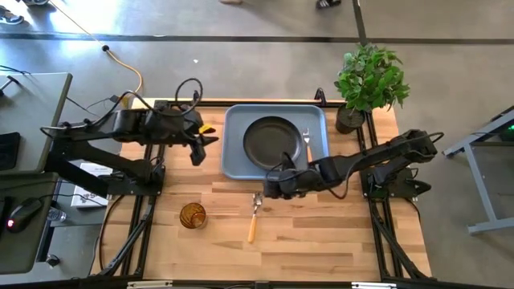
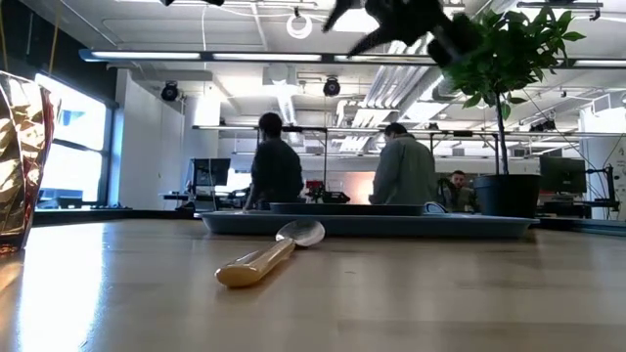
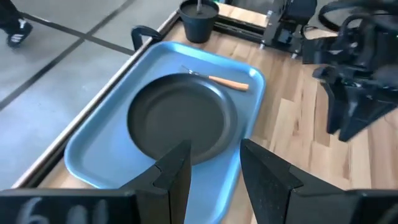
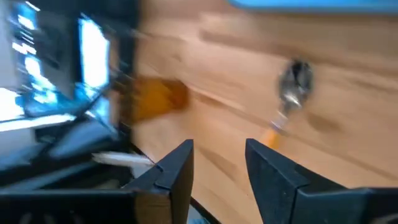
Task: Pick and place plate/cup/fork/spoon on tray
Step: Put the orange spoon on the blue tray
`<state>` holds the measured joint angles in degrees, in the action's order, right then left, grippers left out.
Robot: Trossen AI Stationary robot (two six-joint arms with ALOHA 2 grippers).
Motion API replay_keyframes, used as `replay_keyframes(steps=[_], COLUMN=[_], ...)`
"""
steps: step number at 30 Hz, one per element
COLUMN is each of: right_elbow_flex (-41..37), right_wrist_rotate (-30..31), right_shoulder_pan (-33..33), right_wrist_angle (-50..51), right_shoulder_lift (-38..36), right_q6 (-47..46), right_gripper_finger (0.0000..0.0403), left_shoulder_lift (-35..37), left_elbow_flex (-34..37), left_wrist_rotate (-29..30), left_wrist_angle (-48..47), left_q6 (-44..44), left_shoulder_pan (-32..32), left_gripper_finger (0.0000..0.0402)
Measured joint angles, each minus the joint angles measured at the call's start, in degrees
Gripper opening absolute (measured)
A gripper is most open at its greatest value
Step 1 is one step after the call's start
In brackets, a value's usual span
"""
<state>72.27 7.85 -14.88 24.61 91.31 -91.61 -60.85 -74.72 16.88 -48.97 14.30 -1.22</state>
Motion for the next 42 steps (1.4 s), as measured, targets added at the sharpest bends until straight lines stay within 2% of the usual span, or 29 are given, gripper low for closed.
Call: replay_keyframes(steps=[4,8,14,18,23,29,35,42], right_elbow_flex=[0.0,0.0,0.0,0.0,4.92,15.65,26.81,35.69], right_wrist_rotate=[7.28,11.18,11.19,10.98,10.81,12.1,8.82,3.76], right_shoulder_pan=[-0.67,-0.65,-0.5,-0.5,-0.52,-0.54,-0.16,-0.15], right_wrist_angle=[-9.12,-18.04,-32.28,-35.5,-27.02,-6.02,13.18,27.47], right_shoulder_lift=[-0.03,-0.06,-0.06,-0.06,-0.04,1.4,9.52,19.43], right_q6=[2.19,5.98,13.76,15.38,15.45,14.03,6.44,-1.74], right_gripper_finger=[0.0138,0.0138,0.0138,0.0138,0.0138,0.0138,0.0138,0.0138], left_shoulder_lift=[1.41,2.15,2.58,2.57,2.55,2.55,2.55,2.55], left_elbow_flex=[0.0,0.0,0.0,0.0,0.0,0.0,0.0,0.0], left_wrist_rotate=[-0.01,-0.07,-0.13,-0.26,-0.25,-0.24,0.39,0.51], left_wrist_angle=[-0.48,-1.04,-1.39,-1.38,-1.38,-1.4,-1.69,-5.74], left_q6=[-1.85,-3.12,-4.46,-4.91,-5.58,-6.56,-8.61,-9.06], left_shoulder_pan=[-1.14,-2.11,-2.64,-2.64,-2.64,-2.64,-2.77,-5.17], left_gripper_finger=[0.0126,0.0126,0.0126,0.0126,0.0126,0.0126,0.0126,0.0126])
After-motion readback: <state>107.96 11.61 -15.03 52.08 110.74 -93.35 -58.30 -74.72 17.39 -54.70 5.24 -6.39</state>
